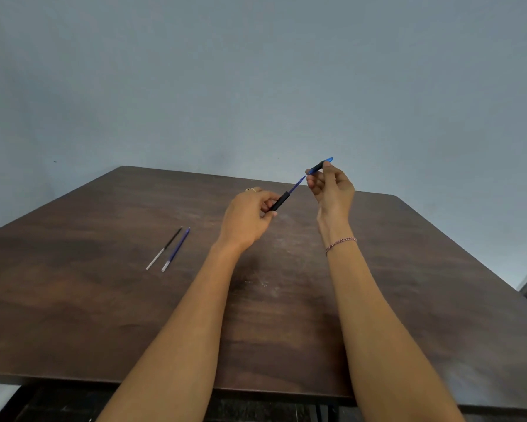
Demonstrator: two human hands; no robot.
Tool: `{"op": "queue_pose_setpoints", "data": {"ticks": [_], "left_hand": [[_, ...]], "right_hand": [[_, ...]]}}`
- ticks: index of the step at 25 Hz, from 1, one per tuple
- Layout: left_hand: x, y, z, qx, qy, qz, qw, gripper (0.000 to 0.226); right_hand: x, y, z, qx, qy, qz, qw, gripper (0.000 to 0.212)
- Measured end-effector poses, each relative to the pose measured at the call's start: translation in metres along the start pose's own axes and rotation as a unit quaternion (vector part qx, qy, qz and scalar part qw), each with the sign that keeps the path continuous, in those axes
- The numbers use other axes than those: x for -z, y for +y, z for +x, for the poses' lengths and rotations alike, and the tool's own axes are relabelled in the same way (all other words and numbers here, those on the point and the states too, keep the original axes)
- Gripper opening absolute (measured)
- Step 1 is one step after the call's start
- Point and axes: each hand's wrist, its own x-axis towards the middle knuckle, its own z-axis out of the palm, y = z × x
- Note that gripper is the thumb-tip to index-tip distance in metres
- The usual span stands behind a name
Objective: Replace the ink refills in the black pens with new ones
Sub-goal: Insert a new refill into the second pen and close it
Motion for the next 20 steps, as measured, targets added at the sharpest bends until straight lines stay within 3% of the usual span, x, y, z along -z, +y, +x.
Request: {"op": "queue_pose_setpoints", "data": {"ticks": [20], "left_hand": [[-0.0004,-0.0035,0.0001,0.016,0.002,0.023,1.0,0.033]], "right_hand": [[0.005,0.0014,-0.0043,0.072,-0.088,-0.177,0.978,0.007]]}}
